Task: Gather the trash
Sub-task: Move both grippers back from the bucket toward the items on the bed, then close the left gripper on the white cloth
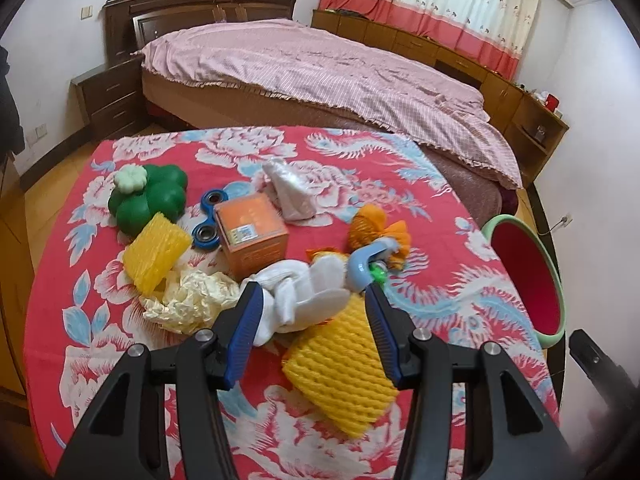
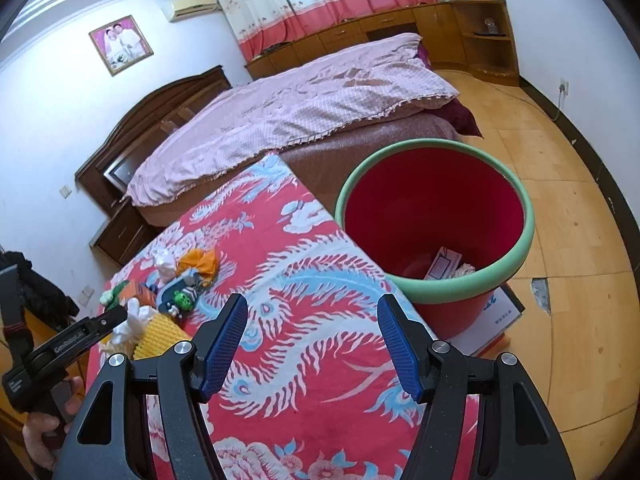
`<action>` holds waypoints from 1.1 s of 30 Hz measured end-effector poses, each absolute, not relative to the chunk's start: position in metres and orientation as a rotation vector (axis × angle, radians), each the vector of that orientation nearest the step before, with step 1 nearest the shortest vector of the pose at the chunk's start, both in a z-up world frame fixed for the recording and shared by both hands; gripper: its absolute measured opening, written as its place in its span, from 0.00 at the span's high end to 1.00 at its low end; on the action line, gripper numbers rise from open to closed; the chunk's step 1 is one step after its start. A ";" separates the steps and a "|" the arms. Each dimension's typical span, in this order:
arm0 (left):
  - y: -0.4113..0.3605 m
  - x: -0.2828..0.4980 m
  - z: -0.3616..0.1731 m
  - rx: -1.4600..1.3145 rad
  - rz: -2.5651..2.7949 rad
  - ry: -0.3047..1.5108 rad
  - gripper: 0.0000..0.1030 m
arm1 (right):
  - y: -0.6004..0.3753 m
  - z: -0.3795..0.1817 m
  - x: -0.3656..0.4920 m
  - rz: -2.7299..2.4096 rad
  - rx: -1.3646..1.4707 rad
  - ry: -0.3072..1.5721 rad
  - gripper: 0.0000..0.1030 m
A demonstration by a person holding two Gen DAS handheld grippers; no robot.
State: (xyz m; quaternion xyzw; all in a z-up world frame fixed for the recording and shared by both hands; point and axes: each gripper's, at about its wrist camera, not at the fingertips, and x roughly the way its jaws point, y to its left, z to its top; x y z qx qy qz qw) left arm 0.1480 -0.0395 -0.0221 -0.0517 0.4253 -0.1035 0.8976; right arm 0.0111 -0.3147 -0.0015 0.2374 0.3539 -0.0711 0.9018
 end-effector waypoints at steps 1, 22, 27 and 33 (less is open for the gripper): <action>-0.039 0.149 -0.024 -0.107 -0.214 0.884 0.48 | -0.314 -0.002 0.011 -0.145 0.490 0.736 0.33; -0.024 0.153 -0.046 -0.202 -0.272 0.920 0.88 | -0.287 -0.012 0.024 -0.112 0.441 0.797 0.33; -0.021 0.149 -0.044 -0.219 -0.289 0.910 0.95 | -0.281 -0.014 0.026 -0.100 0.434 0.808 0.33; -0.020 0.142 -0.035 -0.217 -0.308 0.883 0.96 | -0.278 -0.014 0.025 -0.092 0.431 0.809 0.33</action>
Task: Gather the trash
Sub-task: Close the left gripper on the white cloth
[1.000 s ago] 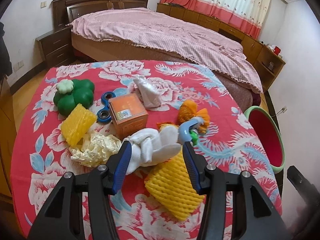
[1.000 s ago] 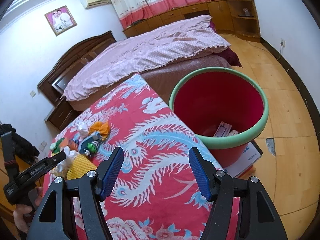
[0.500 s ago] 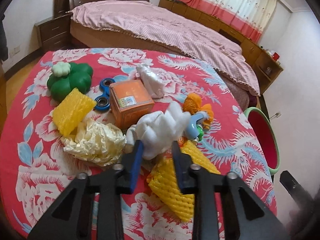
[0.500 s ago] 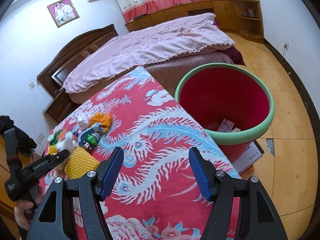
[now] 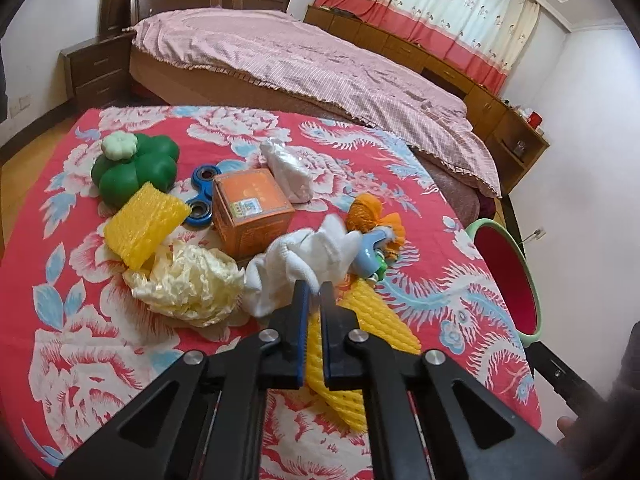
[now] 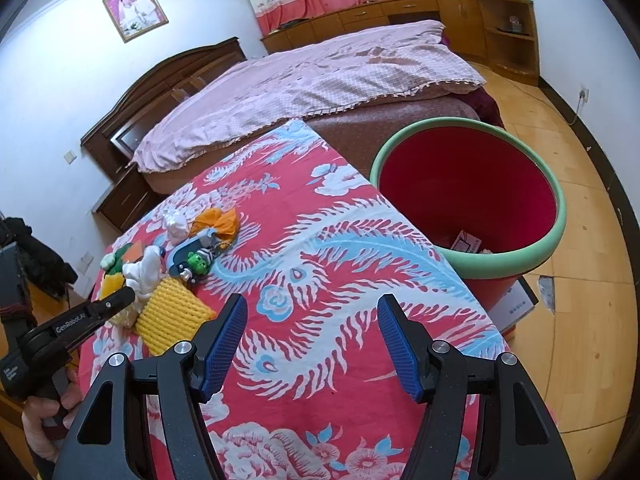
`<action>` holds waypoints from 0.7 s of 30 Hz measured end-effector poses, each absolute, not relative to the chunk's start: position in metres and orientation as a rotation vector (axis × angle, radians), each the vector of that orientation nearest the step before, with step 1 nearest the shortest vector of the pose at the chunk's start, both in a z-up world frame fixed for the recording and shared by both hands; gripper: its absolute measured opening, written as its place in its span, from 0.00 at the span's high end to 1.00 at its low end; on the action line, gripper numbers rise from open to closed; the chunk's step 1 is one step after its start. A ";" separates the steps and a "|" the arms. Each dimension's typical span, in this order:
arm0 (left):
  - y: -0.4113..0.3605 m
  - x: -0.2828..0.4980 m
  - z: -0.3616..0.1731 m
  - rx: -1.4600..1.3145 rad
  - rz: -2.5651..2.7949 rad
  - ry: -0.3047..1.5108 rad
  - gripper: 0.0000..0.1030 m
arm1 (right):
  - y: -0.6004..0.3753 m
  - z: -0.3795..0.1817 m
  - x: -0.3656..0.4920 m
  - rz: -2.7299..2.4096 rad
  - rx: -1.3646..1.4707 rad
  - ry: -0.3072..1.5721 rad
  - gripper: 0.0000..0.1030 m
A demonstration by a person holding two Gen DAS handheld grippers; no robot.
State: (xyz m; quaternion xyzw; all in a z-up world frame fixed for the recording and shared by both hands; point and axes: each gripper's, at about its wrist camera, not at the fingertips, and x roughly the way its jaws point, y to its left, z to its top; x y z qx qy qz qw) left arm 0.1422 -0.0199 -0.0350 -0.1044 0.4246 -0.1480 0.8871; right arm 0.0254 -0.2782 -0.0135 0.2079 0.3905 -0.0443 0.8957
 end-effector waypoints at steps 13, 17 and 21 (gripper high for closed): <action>-0.030 0.163 -0.042 -0.149 -0.232 0.886 0.64 | -0.277 -0.020 0.029 -0.083 0.433 0.825 0.33; -0.034 0.172 -0.049 -0.136 -0.235 0.887 0.64 | -0.279 -0.023 0.030 -0.087 0.438 0.833 0.33; -0.034 0.171 -0.050 -0.137 -0.255 0.867 0.84 | -0.281 -0.025 0.030 -0.091 0.442 0.837 0.33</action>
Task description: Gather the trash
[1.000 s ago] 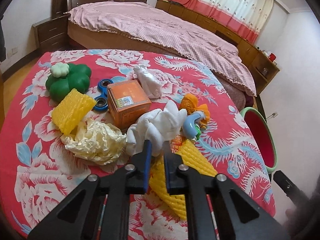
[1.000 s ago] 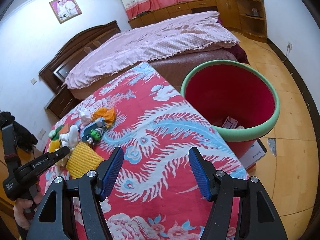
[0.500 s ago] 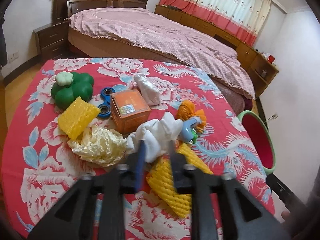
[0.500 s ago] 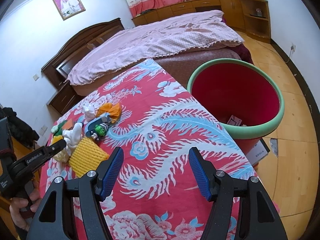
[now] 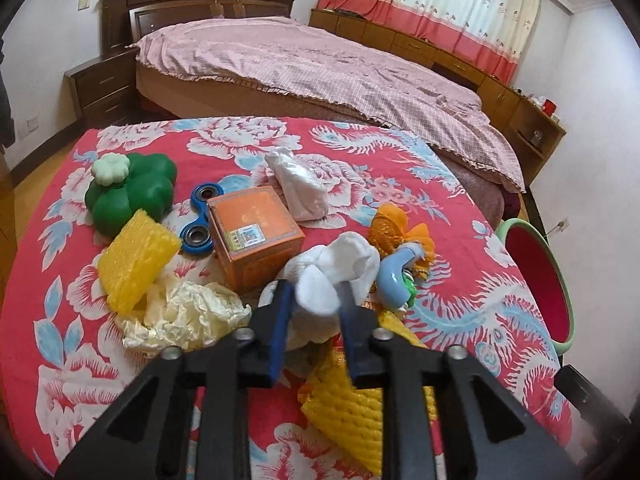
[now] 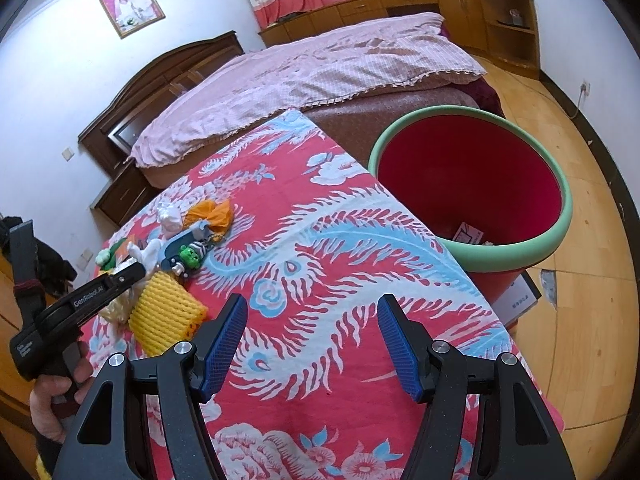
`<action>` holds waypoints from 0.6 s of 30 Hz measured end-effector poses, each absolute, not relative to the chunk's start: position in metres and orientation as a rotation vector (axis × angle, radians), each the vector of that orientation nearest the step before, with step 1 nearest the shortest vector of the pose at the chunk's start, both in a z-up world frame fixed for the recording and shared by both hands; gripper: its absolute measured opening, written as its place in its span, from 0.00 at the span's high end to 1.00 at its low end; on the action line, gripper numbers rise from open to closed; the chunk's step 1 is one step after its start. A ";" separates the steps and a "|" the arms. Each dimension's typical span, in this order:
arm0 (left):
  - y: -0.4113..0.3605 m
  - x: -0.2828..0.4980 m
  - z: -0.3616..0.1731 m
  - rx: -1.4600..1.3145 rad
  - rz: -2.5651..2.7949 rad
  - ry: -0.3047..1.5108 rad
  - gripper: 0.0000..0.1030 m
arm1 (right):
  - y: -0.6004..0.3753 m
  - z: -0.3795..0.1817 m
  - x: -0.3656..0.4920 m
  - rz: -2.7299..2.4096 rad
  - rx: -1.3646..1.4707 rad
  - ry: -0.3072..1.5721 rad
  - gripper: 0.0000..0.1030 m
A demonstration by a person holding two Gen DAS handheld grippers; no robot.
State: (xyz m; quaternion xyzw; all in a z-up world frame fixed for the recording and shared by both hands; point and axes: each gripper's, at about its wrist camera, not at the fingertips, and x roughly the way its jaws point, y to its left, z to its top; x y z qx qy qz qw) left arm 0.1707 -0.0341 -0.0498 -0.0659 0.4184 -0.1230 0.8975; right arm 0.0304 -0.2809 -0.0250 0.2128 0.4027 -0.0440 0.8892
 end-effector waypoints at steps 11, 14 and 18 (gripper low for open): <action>-0.021 0.145 -0.026 -0.206 -0.308 0.816 0.91 | -0.267 -0.024 0.035 -0.053 0.418 0.841 0.33; -0.016 0.135 -0.015 -0.216 -0.315 0.792 0.91 | -0.259 -0.023 0.037 -0.040 0.403 0.840 0.33; -0.008 0.123 -0.004 -0.215 -0.311 0.762 0.91 | -0.245 -0.023 0.043 -0.021 0.368 0.845 0.33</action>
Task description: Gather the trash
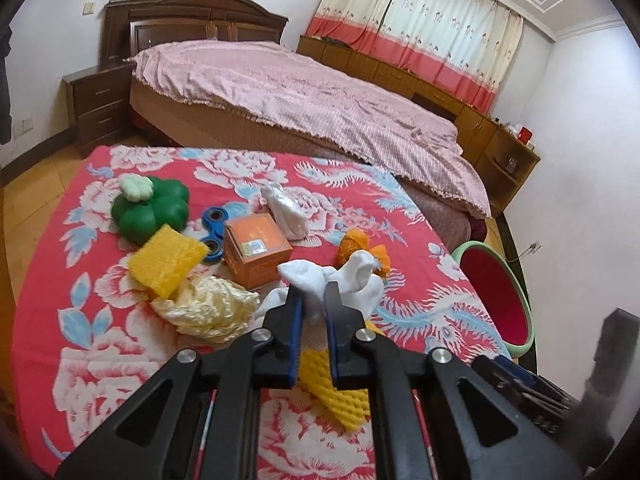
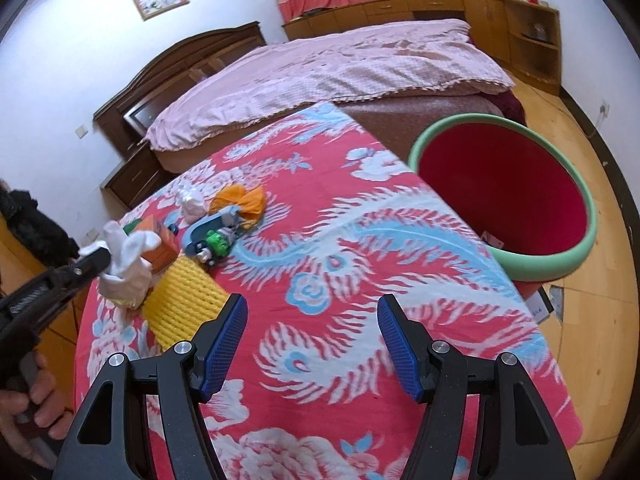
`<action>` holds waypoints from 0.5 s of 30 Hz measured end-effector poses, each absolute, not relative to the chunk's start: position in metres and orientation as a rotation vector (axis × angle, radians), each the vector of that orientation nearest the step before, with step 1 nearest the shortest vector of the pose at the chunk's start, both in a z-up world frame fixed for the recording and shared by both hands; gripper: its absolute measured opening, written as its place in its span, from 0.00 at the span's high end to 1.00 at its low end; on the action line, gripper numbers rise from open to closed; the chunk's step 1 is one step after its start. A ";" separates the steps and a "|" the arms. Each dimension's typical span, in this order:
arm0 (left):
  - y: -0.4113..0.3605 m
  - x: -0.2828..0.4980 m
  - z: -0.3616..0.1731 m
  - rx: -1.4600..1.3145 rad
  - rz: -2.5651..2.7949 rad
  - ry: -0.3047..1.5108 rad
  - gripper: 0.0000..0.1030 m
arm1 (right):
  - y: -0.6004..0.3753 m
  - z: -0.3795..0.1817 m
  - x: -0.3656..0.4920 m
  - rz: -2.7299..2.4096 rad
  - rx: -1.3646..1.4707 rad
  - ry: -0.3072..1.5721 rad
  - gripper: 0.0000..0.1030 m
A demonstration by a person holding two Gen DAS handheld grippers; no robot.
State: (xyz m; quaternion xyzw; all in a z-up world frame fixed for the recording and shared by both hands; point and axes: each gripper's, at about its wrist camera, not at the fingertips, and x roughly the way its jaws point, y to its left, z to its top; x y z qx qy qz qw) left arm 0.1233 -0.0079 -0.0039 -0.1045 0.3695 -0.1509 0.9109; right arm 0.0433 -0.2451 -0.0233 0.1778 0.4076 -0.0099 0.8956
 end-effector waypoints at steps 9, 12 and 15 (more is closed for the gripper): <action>0.028 0.107 -0.002 -0.216 -0.223 0.743 0.91 | -0.204 -0.027 0.065 0.090 0.320 0.857 0.33; 0.043 0.102 -0.006 -0.231 -0.184 0.751 0.91 | -0.190 -0.031 0.071 0.117 0.291 0.869 0.33; 0.055 0.097 -0.009 -0.243 -0.152 0.756 0.91 | -0.179 -0.038 0.076 0.136 0.267 0.892 0.33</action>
